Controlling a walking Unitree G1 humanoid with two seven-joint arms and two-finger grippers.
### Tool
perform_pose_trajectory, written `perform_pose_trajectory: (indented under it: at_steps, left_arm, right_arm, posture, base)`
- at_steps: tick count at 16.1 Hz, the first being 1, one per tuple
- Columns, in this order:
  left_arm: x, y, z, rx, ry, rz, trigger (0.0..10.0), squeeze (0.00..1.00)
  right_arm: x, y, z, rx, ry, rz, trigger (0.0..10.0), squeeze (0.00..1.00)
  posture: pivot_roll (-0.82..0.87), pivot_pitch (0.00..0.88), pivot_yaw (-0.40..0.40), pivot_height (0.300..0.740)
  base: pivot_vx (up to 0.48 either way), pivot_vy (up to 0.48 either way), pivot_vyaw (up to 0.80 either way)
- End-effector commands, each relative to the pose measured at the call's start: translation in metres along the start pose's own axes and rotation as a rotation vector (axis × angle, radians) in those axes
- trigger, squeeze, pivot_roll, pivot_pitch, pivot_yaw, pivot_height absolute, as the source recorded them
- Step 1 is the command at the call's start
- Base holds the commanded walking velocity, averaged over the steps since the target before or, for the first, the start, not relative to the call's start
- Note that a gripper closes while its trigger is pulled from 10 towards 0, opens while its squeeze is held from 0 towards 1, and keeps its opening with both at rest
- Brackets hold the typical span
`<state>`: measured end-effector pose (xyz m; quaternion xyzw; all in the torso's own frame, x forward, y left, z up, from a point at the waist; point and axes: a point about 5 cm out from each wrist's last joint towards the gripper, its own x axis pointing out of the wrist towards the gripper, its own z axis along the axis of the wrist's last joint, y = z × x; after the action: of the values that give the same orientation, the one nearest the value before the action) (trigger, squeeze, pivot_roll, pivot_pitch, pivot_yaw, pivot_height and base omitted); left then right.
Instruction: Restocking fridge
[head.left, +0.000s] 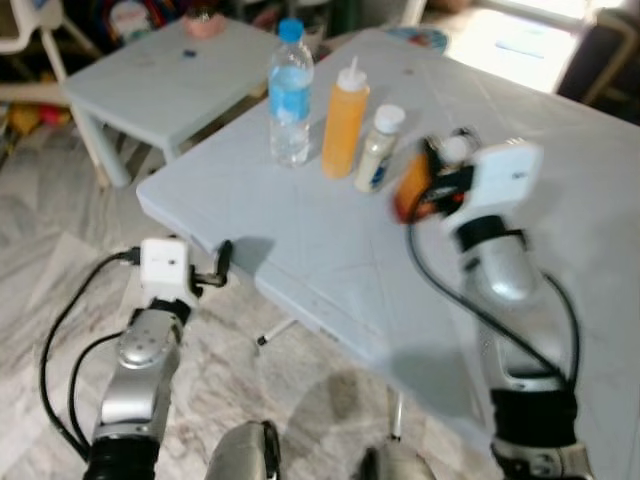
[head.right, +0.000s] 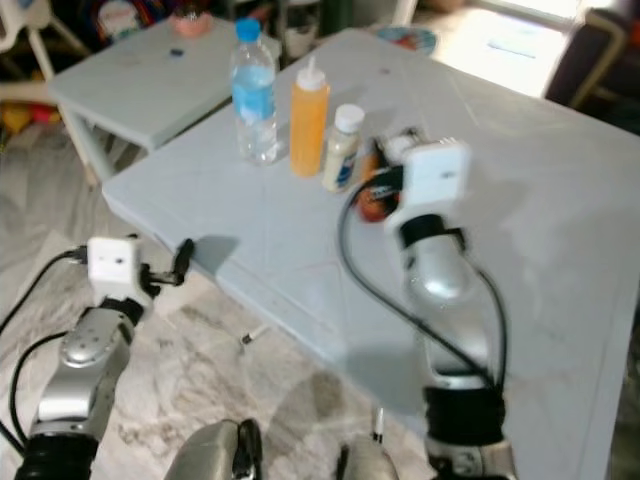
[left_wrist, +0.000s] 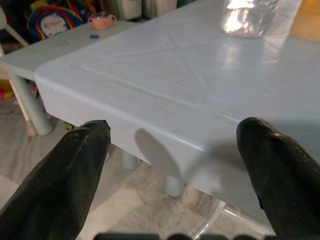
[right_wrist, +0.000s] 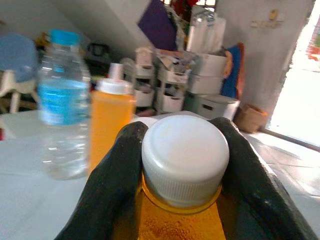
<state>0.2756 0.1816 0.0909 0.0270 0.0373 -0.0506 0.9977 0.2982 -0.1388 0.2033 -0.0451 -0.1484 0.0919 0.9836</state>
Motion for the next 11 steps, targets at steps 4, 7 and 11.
perform_pose_trajectory:
  at_steps: [4,7,11]
  left_arm:
    - [0.0015,-0.0073,-0.0030,-0.020,0.007,-0.027,10.0,0.00]
    - [0.0028,-0.0080,-0.0028,-0.023,0.004,-0.026,10.0,0.00]
    - [0.0021,-0.0075,-0.0052,-0.023,0.010,-0.022,10.0,0.00]
  right_arm:
    - [-0.0023,-0.0037,-0.0082,0.008,0.054,-0.015,10.0,0.00]
    - [-0.0001,-0.0011,-0.0063,0.014,0.047,0.001,10.0,0.00]
    - [-0.0021,0.0032,-0.0084,0.020,0.050,0.024,10.0,0.00]
  posture:
    - [-0.01,0.081,-0.009,0.740]
    - [-0.01,0.078,-0.012,0.740]
    - [0.00,0.075,-0.010,0.740]
  base:
    - [0.000,0.472,0.00]
    - [0.000,0.472,0.00]
    - [0.000,0.472,0.00]
